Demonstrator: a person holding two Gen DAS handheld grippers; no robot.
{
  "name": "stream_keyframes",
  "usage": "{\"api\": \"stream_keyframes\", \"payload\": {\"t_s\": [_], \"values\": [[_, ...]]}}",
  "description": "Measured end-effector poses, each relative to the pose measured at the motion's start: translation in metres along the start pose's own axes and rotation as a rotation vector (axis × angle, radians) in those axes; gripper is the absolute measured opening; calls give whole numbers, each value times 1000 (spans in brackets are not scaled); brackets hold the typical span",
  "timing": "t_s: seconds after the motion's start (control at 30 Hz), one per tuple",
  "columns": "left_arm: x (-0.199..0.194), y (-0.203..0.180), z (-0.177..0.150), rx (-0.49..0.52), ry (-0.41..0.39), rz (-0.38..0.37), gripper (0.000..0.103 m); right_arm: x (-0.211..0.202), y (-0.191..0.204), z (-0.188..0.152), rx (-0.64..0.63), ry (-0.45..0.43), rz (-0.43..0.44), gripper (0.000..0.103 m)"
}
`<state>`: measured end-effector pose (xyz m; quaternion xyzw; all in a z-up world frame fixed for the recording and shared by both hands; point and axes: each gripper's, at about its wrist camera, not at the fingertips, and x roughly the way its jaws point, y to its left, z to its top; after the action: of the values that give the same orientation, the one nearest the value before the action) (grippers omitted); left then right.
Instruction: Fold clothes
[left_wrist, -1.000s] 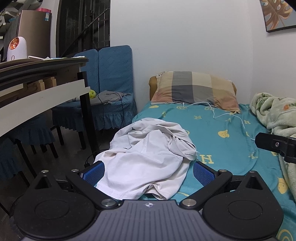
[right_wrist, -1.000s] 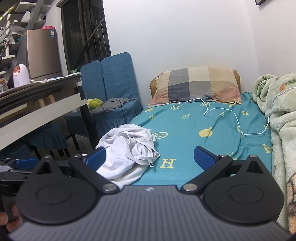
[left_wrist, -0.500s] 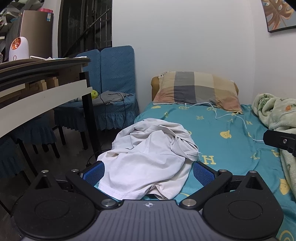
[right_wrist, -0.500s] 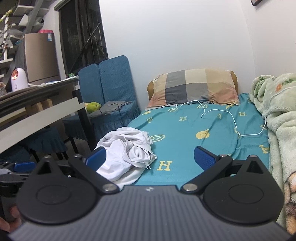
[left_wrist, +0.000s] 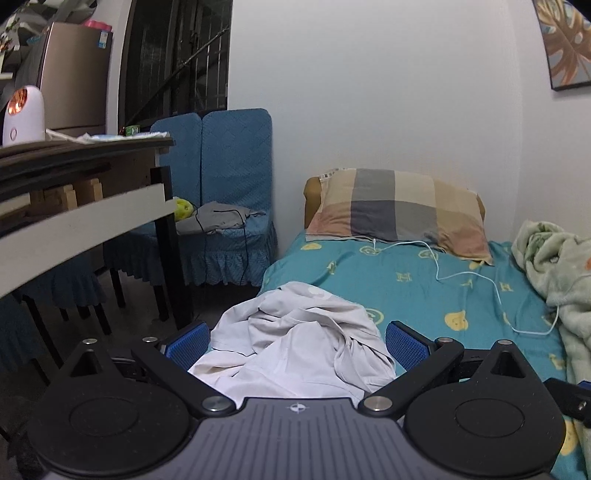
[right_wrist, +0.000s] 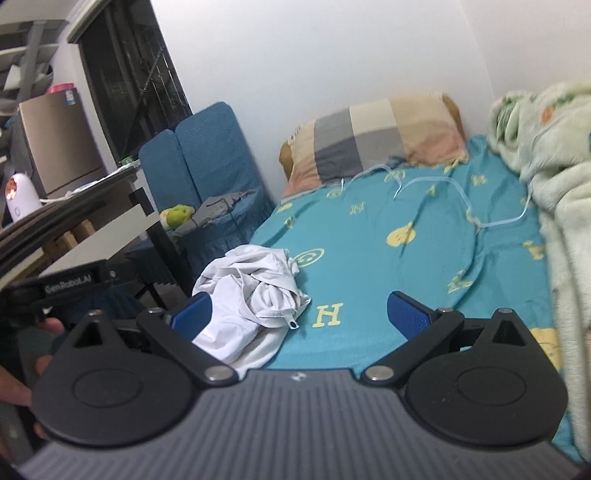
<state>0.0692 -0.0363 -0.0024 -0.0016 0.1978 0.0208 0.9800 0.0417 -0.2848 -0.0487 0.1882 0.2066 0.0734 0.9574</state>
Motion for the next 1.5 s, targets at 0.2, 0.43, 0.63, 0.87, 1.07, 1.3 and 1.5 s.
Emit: {"api": "stream_keyframes", "payload": {"t_s": [0.2, 0.43, 0.63, 0.87, 1.07, 1.3, 1.5], "values": [[48, 35, -10, -85, 96, -19, 99, 76, -9, 9, 75, 64, 29, 94], [92, 71, -19, -176, 142, -66, 99, 210, -10, -8, 107, 182, 23, 74], [123, 96, -32, -265, 174, -91, 97, 262, -3, -29, 62, 249, 21, 16], [111, 104, -24, -338, 115, -174, 97, 193, 9, 10, 55, 105, 55, 6], [72, 99, -12, -320, 29, -303, 97, 102, 22, 48, 50, 25, 81, 6], [23, 59, -21, -171, 91, -406, 97, 1, 9, 68, 87, -47, 92, 5], [24, 16, -51, -54, 244, -376, 85, 5, -28, 31, 93, 163, -32, 6]]}}
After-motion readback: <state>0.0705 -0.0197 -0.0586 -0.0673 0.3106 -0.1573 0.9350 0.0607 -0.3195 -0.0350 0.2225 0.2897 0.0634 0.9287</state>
